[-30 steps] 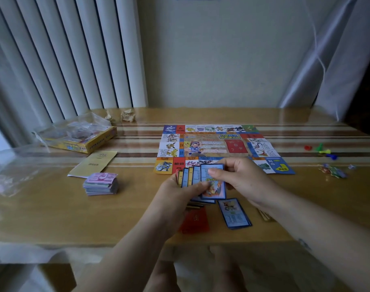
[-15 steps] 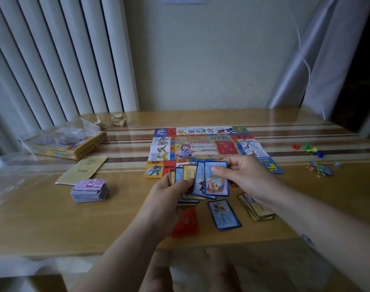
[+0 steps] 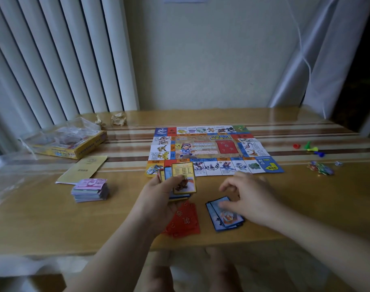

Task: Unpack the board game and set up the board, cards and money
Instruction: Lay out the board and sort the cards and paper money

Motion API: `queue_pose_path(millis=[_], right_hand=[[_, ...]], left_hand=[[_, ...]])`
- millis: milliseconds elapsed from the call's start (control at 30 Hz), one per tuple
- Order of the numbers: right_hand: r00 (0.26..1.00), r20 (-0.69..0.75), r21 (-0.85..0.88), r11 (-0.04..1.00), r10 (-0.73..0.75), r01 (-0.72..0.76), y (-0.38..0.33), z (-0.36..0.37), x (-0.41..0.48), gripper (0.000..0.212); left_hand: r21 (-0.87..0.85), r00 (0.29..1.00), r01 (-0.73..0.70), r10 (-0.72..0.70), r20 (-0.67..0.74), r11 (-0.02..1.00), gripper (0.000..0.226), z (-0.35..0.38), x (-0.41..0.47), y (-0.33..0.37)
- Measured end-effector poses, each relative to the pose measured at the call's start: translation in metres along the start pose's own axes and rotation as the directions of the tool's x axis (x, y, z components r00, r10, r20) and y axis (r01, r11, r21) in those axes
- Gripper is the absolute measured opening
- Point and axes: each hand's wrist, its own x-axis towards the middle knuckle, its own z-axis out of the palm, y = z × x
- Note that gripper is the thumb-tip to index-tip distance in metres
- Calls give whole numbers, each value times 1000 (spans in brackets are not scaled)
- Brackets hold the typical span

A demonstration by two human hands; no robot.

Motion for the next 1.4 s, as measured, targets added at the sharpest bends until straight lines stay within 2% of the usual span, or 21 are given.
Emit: queue_pose_path(millis=[33, 100, 167, 233, 367, 433, 533, 667, 733, 800, 867, 933, 967, 1067, 1233, 1400], right_hand=[[999, -37, 44, 999, -5, 7, 0, -2, 1, 20], [996, -89, 298, 954, 20, 7, 0, -10, 3, 10], [998, -34, 564, 825, 53, -24, -3, -22, 6, 9], [997, 47, 688, 722, 64, -79, -5, -29, 6, 16], [992, 73, 695, 709, 101, -123, 2, -31, 11, 10], [988, 66, 692, 707, 139, -146, 13, -33, 14, 8], [979, 94, 640, 743, 181, -199, 37, -41, 17, 10], [955, 260, 324, 918, 144, -227, 64, -44, 11, 18], [947, 286, 197, 959, 143, -204, 71, -39, 8, 18], [962, 234, 83, 983, 143, -166, 73, -32, 7, 25], [988, 102, 23, 993, 114, -117, 69, -29, 6, 30], [997, -9, 208, 975, 80, -77, 56, -32, 8, 26], [998, -15, 328, 943, 62, -54, 47, -36, 9, 25], [996, 92, 558, 829, -15, -39, 16, -43, 11, 21], [998, 69, 530, 848, -12, -26, -4, -36, 20, 16], [989, 144, 589, 800, 36, -115, 7, -40, 22, 13]], left_hand=[[20, 1000, 10, -11, 9, 1000, 13, 2, -1, -2], [44, 998, 37, -39, 39, 998, 13, 8, -2, -4], [80, 994, 64, -71, 82, 995, 14, 15, -3, -7], [125, 987, 78, -94, 133, 989, 14, 23, -5, -9], [114, 977, 131, -147, 153, 985, 13, 37, -5, -15], [45, 969, 196, -201, 141, 980, 11, 40, -3, -15], [-88, 954, 277, -263, 144, 957, 22, 41, 0, -13], [-54, 952, 265, -253, 171, 963, 30, 39, 6, -15], [-32, 954, 254, -245, 171, 967, 29, 38, 8, -15], [-19, 955, 245, -237, 178, 969, 27, 38, 8, -15], [26, 960, 221, -223, 170, 975, 23, 38, 9, -14], [87, 969, 192, -203, 144, 978, 20, 38, 8, -14], [118, 972, 181, -195, 128, 976, 18, 38, 8, -15], [191, 975, 159, -184, 123, 969, 17, 38, 8, -17], [144, 977, 154, -172, 126, 978, 19, 35, 7, -13], [-50, 987, 152, -149, 64, 987, 13, 18, 6, 0]])
